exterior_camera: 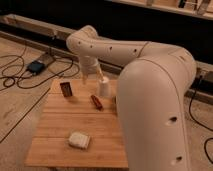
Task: Place the ceramic cup over the eraser
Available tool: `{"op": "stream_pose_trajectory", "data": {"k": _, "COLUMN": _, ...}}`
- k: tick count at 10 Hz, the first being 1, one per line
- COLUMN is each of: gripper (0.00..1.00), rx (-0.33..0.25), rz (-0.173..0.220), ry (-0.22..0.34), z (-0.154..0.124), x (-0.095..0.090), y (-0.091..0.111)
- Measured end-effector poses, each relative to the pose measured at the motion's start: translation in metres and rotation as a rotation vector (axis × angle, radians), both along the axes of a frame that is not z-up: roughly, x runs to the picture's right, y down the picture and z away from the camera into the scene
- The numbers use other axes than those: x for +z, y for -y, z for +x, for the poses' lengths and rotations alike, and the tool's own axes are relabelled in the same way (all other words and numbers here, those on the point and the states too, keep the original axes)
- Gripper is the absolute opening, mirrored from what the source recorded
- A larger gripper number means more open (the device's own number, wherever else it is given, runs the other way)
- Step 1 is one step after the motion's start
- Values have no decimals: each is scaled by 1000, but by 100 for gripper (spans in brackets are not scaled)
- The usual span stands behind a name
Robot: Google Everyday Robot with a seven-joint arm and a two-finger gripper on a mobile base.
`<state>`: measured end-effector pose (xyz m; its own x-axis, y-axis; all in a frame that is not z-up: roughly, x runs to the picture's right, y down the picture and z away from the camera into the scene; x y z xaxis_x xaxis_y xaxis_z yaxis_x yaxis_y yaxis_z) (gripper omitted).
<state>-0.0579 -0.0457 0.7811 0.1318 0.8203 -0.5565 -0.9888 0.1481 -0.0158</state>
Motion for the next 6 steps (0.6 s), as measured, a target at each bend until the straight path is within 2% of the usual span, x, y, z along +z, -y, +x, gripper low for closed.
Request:
{"op": "stream_pose_trajectory", "data": {"k": 3, "gripper": 65, "rx": 8, "rz": 14, "ry": 34, "z": 9, "x": 34, "y": 7}}
{"op": "stream_pose_trajectory", "data": {"k": 6, "gripper": 65, "rx": 5, "rz": 24, "ry": 34, "z": 21, "x": 59, "y": 3}}
